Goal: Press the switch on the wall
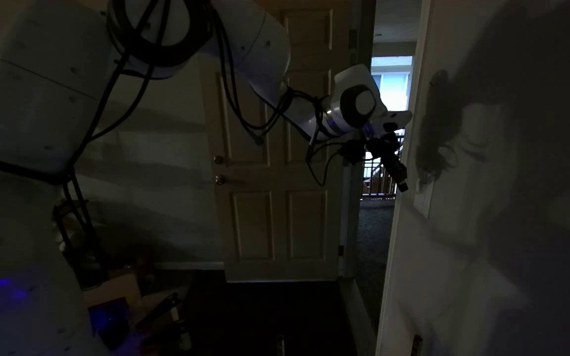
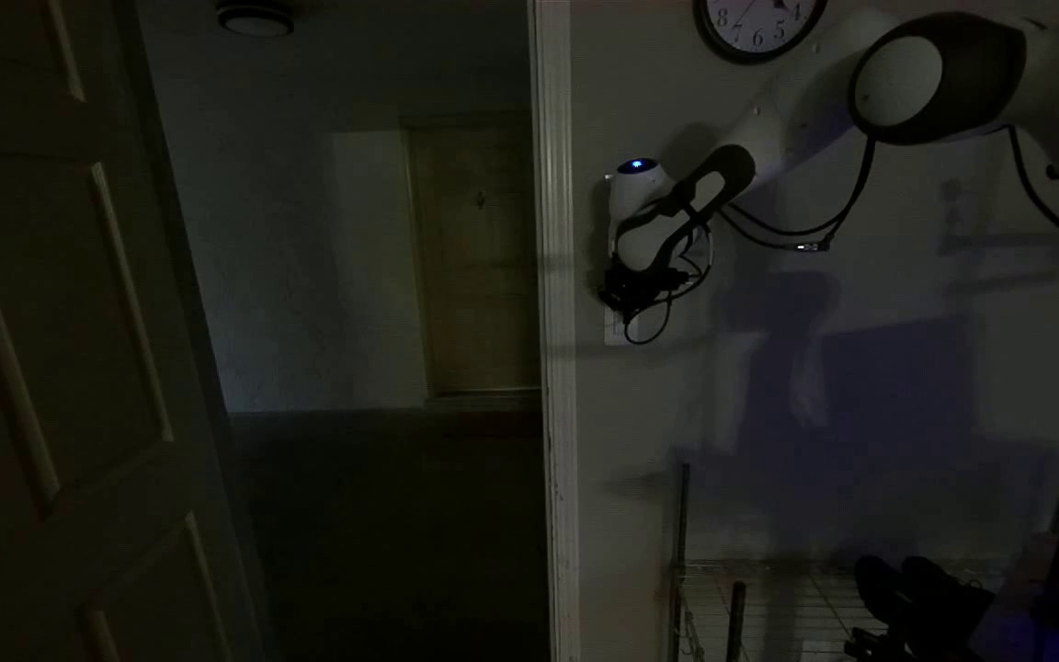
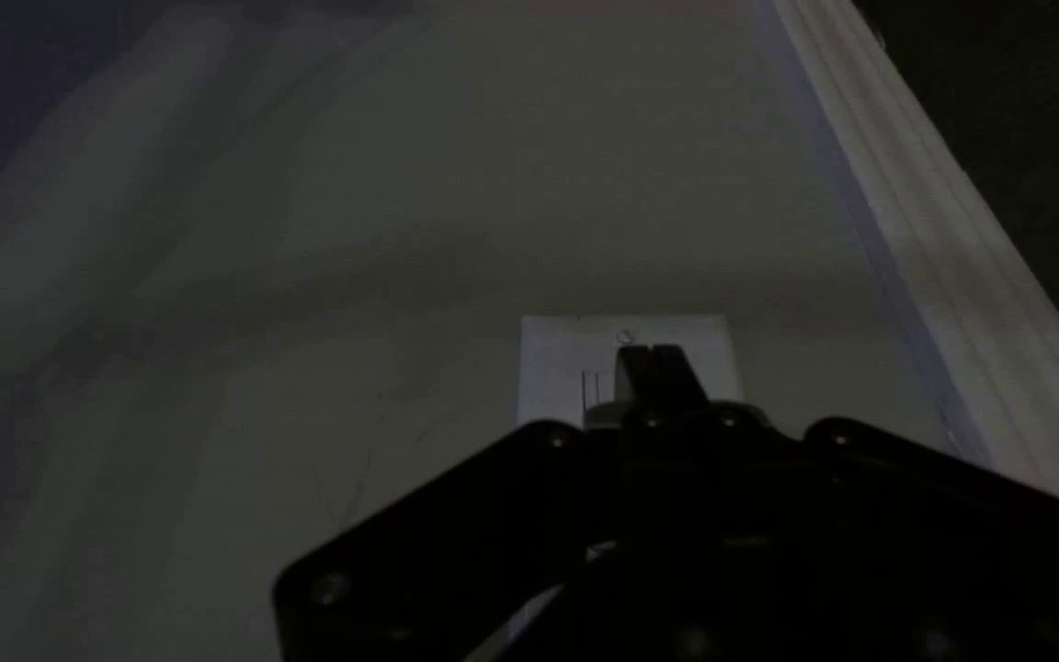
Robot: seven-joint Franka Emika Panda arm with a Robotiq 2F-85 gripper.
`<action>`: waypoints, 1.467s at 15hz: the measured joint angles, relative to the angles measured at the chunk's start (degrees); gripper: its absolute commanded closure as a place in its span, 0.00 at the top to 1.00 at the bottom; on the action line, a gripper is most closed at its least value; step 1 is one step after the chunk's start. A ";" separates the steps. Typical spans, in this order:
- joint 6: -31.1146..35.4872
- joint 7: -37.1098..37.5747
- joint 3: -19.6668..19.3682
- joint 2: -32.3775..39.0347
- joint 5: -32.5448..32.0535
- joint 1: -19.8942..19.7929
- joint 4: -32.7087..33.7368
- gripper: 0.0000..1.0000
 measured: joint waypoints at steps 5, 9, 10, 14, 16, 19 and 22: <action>0.00 -1.81 -0.80 2.05 0.01 -0.02 2.64 0.04; 0.00 -3.93 -0.95 3.43 0.01 -0.02 4.49 0.03; 0.00 -4.51 -1.04 3.79 0.01 -0.01 5.02 0.03; 0.00 -6.74 -1.74 5.46 0.01 -0.02 7.37 0.03; 0.01 -7.58 -2.09 6.27 0.01 -0.04 8.43 0.03; -0.01 -8.61 -2.18 6.47 0.03 -0.02 8.68 0.03; -0.01 -8.72 -2.25 6.48 0.03 0.04 8.68 0.03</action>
